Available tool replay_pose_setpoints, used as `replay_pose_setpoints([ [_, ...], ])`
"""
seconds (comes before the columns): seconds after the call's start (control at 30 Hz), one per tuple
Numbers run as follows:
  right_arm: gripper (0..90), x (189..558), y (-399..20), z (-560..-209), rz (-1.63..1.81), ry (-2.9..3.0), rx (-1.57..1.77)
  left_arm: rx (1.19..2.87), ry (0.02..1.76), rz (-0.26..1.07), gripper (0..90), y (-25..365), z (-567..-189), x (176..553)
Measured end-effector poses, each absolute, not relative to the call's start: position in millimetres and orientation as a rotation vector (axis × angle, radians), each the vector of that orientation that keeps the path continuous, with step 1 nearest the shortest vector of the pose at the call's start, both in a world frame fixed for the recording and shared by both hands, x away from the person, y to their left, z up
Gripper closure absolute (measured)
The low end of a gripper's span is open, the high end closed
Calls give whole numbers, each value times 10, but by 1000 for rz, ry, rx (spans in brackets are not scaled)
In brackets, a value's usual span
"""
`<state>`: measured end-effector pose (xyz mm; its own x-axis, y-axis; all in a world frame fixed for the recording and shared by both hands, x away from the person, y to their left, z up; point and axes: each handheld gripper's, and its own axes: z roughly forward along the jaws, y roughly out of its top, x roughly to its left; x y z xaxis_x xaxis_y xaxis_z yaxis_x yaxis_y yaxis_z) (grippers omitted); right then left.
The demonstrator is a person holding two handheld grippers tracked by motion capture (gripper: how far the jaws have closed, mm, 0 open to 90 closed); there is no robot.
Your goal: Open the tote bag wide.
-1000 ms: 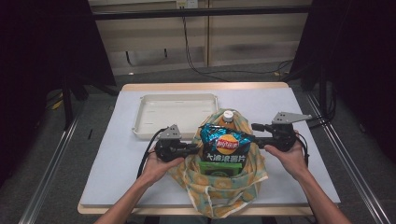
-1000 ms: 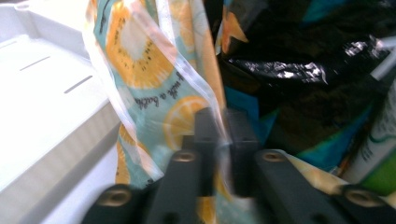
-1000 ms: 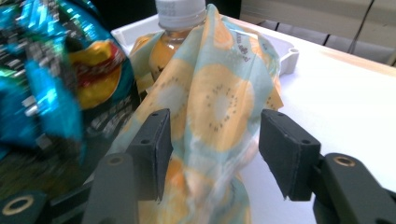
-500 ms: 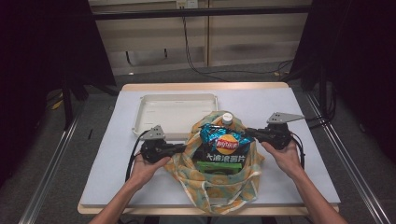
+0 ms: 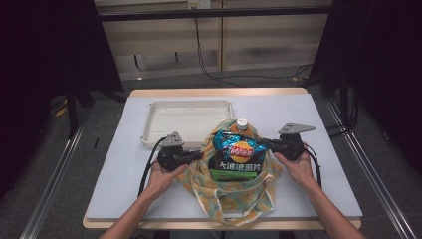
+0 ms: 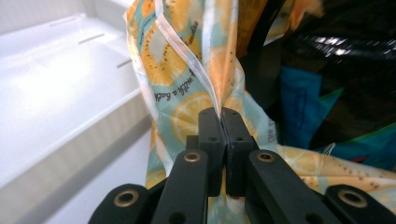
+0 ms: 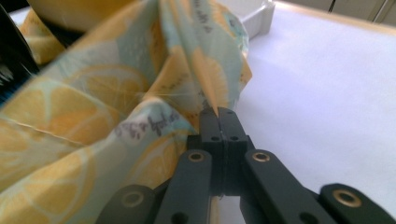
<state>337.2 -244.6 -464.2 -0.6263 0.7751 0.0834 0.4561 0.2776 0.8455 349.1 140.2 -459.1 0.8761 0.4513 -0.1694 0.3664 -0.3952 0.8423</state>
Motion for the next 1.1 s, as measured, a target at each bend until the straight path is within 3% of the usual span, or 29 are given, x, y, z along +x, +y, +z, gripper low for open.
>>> replay_pose_setpoints([
  [0.37,900,3363,-2522,-4872,1191,2278,1164,2064,579,70,868,1480,-4635,3457],
  [0.5,900,3355,-2528,-4865,1207,2273,1167,2061,574,56,815,1522,-4625,3417],
  [0.73,732,3232,-2638,-4685,1298,2179,1184,2028,542,46,710,1538,-4546,3314],
  [0.93,664,3003,-2731,-4477,1391,2074,1168,1999,522,64,622,1532,-4462,3219],
  [1.1,609,2833,-2761,-4408,1449,2029,1166,1956,509,61,600,1567,-4394,3160],
])
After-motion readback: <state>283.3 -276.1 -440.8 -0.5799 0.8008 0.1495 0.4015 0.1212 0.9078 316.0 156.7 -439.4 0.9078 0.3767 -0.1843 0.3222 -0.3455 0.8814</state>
